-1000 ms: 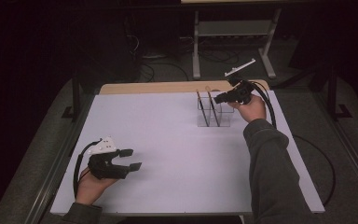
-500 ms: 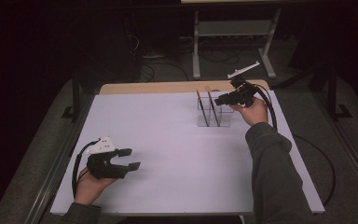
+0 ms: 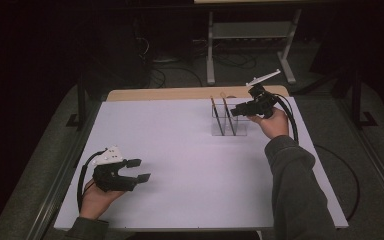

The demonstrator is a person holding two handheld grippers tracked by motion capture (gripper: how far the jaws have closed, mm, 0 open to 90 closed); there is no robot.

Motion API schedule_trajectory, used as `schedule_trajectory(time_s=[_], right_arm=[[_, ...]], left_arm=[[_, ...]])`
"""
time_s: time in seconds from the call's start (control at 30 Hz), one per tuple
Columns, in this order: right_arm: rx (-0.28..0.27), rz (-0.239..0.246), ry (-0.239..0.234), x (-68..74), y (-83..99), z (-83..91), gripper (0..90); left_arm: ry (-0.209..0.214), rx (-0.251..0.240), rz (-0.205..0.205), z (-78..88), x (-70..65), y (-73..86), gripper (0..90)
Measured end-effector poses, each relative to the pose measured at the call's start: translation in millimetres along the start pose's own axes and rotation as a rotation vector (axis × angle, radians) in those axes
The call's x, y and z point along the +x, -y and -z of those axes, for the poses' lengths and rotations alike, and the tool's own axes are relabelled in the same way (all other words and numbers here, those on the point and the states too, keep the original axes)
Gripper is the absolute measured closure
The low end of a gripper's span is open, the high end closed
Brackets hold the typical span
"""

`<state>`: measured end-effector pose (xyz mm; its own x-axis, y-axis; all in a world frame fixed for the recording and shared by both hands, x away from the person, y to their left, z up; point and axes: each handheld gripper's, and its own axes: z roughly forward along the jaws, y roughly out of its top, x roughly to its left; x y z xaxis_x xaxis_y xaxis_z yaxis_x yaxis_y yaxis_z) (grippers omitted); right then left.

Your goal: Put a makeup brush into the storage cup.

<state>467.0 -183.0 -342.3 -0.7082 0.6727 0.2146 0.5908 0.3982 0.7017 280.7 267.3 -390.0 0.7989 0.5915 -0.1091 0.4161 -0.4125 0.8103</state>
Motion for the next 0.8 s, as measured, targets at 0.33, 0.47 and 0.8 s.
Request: schedule_trajectory(time_s=[0.33, 0.47, 0.8], right_arm=[[-0.018, 0.009, -0.004, 3.6, 8.2, 3.1, 54.9], [-0.029, 0.003, -0.006, 6.2, 12.9, 5.4, 53.1], [-0.047, 0.013, -0.013, 8.1, 25.8, 8.2, 49.3]], left_arm=[[-0.007, -0.004, 0.001, 1.3, 1.0, 0.3, 34.3], [-0.006, -0.003, 0.003, 1.1, 1.1, 0.3, 34.1], [-0.009, 0.0, 0.001, 1.4, 1.8, 0.4, 33.9]])
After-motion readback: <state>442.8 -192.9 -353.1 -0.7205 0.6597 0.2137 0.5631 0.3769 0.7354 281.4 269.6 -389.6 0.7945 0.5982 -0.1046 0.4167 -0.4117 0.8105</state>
